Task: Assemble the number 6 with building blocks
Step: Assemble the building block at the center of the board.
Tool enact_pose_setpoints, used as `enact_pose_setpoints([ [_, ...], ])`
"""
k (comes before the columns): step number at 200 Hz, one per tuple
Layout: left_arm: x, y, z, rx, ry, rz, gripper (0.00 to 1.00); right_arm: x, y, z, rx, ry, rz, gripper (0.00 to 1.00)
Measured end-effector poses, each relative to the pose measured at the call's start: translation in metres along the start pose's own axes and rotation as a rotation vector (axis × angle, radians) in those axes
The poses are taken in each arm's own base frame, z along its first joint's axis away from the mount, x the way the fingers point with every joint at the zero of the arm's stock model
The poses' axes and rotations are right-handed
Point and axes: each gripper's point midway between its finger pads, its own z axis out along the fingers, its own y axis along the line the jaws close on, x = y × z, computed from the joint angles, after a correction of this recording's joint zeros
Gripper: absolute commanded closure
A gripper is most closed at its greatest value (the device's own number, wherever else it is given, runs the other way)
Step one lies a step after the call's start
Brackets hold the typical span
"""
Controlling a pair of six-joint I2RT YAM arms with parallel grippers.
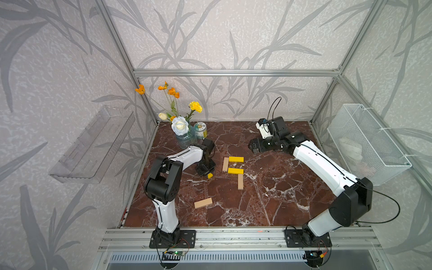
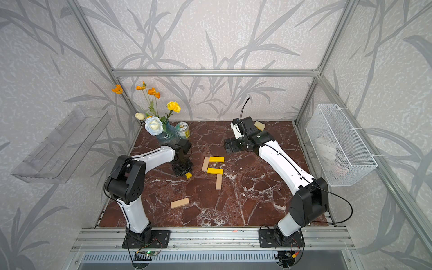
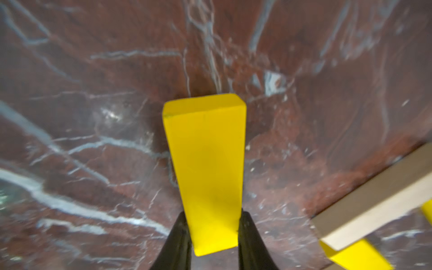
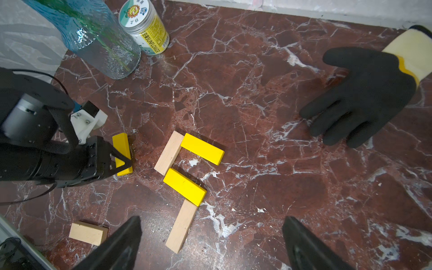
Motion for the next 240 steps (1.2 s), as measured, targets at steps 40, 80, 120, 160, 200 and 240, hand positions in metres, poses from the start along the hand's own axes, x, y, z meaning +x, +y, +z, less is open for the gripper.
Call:
enact_pose_setpoints([
  [40,0.026,0.009,-0.014,-0.051,0.006,0.240,0.79,0.000,-0.007,-0.016,0.005,-0.033,0.010,0.05],
  [80,0.039,0.004,-0.016,-0.020,0.018,0.387,0.77,0.009,-0.008,-0.014,0.004,-0.017,0.014,0.06],
  [120,0.056,-0.006,-0.002,-0.005,0.073,0.514,0.75,0.017,-0.010,-0.016,0.009,-0.010,0.015,0.06],
  [160,0.071,-0.018,0.006,0.017,0.120,0.601,0.74,0.020,-0.009,-0.028,0.006,-0.035,0.015,0.06],
  [200,0.081,-0.033,0.007,0.037,0.138,0.664,0.73,0.019,-0.012,-0.033,0.011,-0.056,0.017,0.06],
  [240,0.086,-0.040,0.008,0.040,0.146,0.691,0.73,0.020,-0.015,-0.033,0.021,-0.058,0.023,0.06],
])
